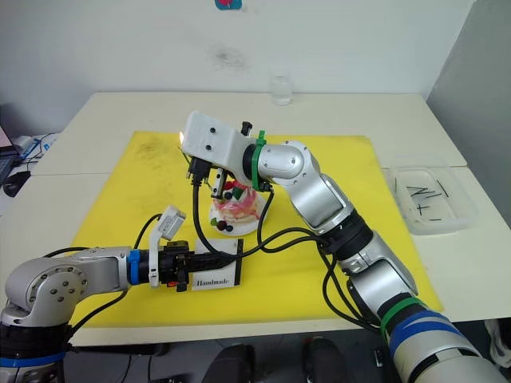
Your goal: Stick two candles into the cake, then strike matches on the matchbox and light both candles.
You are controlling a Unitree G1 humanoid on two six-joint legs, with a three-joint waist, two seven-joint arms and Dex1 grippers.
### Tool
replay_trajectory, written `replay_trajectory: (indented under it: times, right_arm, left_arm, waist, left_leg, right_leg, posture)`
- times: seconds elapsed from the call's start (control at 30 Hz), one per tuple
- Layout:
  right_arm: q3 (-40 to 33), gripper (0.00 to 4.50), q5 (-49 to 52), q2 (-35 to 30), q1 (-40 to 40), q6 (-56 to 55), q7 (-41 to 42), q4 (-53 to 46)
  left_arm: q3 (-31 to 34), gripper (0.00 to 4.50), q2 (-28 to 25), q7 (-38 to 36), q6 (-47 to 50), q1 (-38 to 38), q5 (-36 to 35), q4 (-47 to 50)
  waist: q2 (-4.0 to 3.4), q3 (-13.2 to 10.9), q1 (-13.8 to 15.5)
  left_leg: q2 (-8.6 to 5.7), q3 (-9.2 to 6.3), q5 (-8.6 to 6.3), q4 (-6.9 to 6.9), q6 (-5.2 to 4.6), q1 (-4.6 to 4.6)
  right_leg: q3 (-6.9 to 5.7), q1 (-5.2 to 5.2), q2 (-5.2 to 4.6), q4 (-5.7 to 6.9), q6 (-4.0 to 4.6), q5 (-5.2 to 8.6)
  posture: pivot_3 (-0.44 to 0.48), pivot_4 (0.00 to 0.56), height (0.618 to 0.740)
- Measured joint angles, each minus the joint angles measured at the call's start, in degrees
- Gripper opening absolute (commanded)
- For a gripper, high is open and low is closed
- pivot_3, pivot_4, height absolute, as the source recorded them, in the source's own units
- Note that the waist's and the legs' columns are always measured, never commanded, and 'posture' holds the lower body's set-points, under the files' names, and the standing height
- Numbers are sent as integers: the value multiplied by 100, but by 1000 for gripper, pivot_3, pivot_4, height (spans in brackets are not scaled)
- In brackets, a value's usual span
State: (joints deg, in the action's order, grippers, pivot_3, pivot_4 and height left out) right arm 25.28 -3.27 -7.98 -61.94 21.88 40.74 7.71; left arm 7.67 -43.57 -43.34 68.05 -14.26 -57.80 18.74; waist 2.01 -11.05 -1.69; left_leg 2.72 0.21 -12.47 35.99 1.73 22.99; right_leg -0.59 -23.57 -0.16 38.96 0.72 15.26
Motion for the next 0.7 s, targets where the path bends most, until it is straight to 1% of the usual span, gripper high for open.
replay_trajectory:
  times: [0.5,0.7]
  right_arm:
    - [-96,36,-5,0,0,0,52,-22]
    - [-160,36,4,-74,0,33,127,-244]
  left_arm:
    - [-76,0,7,-1,0,-90,4,-11]
    - [-77,0,7,-2,-1,-96,6,-12]
  waist:
    - [0,0,0]
    - [0,0,1]
  left_leg:
    - [-1,0,0,0,0,0]
    - [0,0,0,0,0,0]
  right_leg:
    - [0,0,0,0,0,0]
    - [0,0,0,-1,0,0]
  posture:
    - [0,150,740]
    - [0,150,740]
